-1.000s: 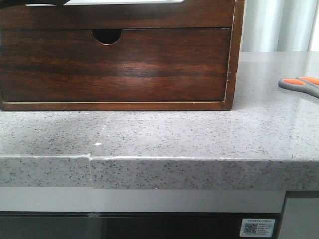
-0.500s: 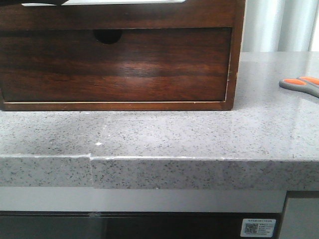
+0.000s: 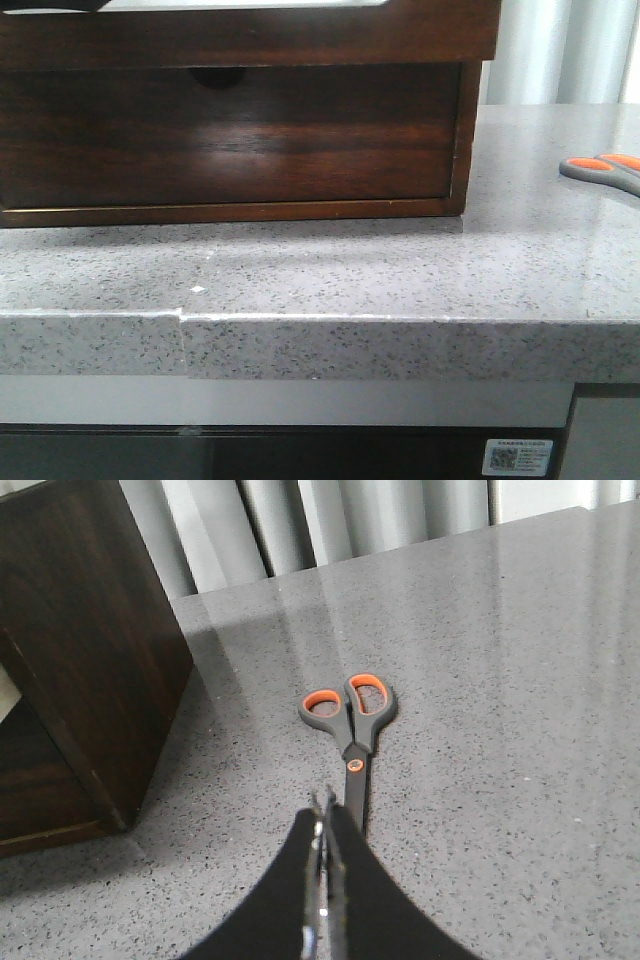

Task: Put scissors in drawer with both arms
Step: 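Pull the drawer open toward the robot with the left gripper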

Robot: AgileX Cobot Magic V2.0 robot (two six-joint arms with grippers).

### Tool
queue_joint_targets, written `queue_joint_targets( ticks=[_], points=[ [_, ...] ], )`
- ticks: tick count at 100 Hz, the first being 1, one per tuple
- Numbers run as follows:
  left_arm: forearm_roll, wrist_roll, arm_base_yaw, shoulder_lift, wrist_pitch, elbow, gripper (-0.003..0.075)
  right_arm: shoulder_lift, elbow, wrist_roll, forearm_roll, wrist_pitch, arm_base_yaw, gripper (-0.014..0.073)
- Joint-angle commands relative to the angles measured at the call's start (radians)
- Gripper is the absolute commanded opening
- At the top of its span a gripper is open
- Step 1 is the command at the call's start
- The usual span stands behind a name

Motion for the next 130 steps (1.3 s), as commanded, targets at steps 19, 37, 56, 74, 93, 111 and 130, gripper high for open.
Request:
queue_joint_targets(
  ticks=[19, 37, 56, 74, 93, 111, 130],
  points=[
    [-0.041, -0.079, -0.01, -0.119, -0.08, 0.011, -0.0018, 0.018, -0.037, -0.008, 0.007, -0.073, -0.003, -0.0071],
    [-0.041, -0.129, -0.01, -0.174, -0.091, 0.013, -0.0018, 0.018, -0.037, -0.008, 0.007, -0.073, -0.003, -0.0071],
    [-0.041, -0.129, -0.01, -0.188, -0.098, 0.013, -0.0018, 0.018, -0.037, -0.008, 0.007, -0.073, -0.003, -0.0071],
    [-0.041, -0.129, -0.01, -0.185, -0.079, 0.013, -0.0006, 0.018, -0.037, -0.008, 0.007, -0.073, -0.003, -0.0071],
    [-0.041, -0.131, -0.01, -0.185, -0.053, 0.013, 0.0206, 0.018, -0.037, -0.008, 0.007, -0.073, -0.003, -0.0071],
    [-0.041, -0.131, -0.01, -0.185, -0.053, 0.013, 0.0289, 0.018, -0.037, -0.008, 0.007, -0.073, -0.003, -0.0071],
    [-0.029, -0.215, -0.01, -0.185, -0.075, 0.021, 0.0289, 0.018, -0.037, -0.008, 0.007, -0.066, -0.003, -0.0071]
  ],
)
